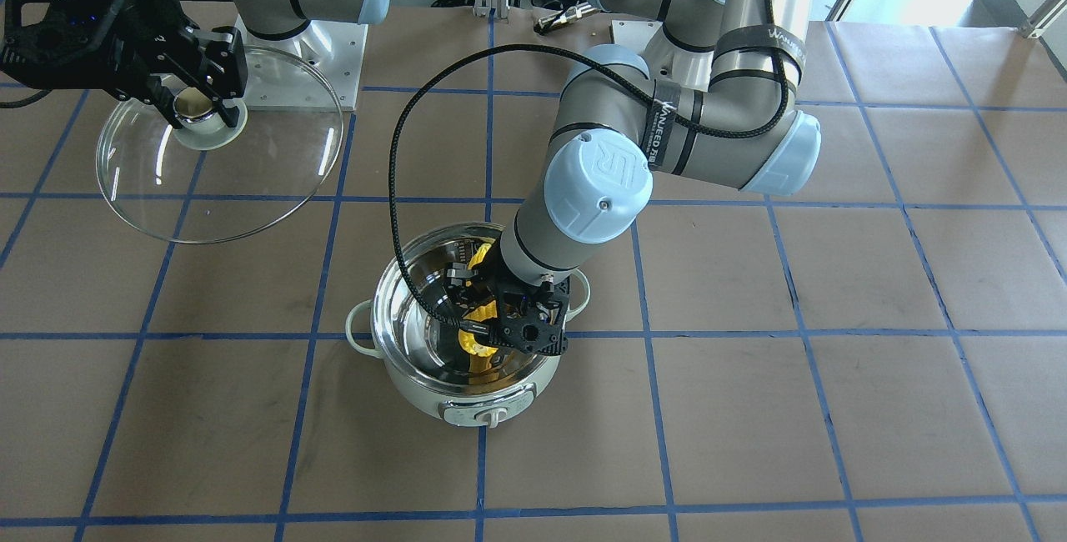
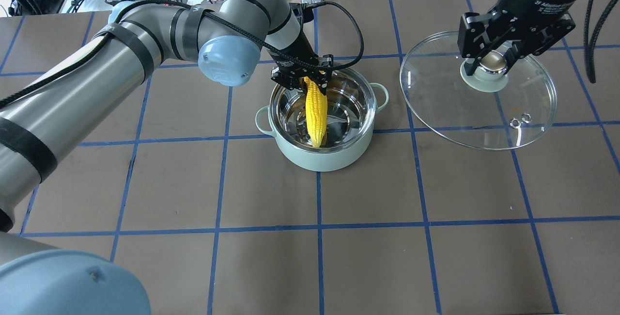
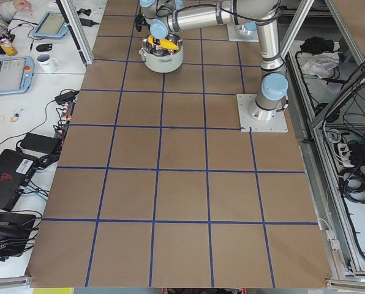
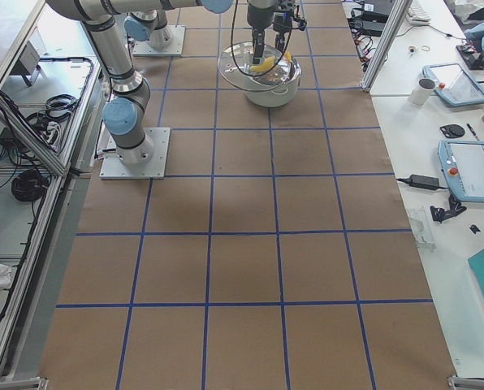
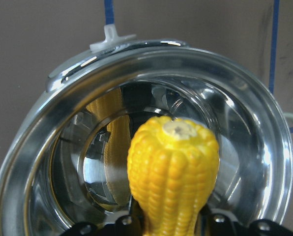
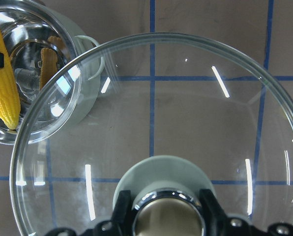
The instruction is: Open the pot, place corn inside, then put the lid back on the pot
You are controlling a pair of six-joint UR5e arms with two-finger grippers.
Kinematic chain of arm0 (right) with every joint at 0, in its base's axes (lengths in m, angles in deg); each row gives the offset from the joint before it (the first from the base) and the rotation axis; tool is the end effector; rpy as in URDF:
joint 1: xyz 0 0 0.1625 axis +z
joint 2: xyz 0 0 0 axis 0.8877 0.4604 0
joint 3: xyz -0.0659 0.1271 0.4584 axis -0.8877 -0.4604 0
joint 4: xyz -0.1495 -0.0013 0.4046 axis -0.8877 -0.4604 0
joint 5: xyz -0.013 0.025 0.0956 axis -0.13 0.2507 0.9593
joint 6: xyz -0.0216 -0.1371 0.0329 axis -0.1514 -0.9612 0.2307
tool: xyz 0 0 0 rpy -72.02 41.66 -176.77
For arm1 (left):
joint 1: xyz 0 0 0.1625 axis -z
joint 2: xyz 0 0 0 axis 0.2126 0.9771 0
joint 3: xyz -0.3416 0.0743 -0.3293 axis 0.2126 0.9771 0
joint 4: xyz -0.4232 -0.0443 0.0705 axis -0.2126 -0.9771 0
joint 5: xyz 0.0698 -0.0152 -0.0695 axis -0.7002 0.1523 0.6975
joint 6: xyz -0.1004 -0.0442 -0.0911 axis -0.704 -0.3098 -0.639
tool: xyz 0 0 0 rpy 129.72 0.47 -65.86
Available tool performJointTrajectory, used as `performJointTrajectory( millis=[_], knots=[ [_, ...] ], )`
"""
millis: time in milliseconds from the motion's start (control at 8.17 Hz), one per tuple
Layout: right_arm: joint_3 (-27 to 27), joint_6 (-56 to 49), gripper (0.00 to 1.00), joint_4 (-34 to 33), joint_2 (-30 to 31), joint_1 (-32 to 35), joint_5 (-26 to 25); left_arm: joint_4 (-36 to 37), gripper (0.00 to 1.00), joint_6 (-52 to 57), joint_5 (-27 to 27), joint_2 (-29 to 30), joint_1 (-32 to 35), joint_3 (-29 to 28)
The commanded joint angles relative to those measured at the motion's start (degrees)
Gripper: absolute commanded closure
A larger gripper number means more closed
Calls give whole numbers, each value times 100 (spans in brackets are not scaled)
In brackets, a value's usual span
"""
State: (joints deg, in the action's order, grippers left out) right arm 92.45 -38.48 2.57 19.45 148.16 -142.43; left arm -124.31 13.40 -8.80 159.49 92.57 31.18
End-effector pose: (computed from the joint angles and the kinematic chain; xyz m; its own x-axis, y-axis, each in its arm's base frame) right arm 0.1014 -0.4931 0.5501 -0.9990 -0.0091 -0.0436 -0.0104 0.9995 0.0309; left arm -0.3504 -0.6288 0.3152 -0.9511 0.0389 0.3065 0.0575 0.9970 0.0518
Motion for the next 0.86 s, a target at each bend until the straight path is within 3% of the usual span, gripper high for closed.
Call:
performJointTrajectory(
  millis=[0, 245, 367, 735],
  knots=[
    [3, 29, 100, -6, 0, 12, 13, 36, 2, -61, -26, 69, 89, -24],
    [11, 55, 100, -15, -9, 12, 13, -139, 0, -88, -26, 17, 89, -24],
    [11, 55, 100, -32, -44, 12, 13, -619, 0, -61, -130, -45, 89, -59],
    [11, 64, 100, -50, -62, 21, 13, -1273, 0, 61, -1174, -212, 1, -638]
  ],
)
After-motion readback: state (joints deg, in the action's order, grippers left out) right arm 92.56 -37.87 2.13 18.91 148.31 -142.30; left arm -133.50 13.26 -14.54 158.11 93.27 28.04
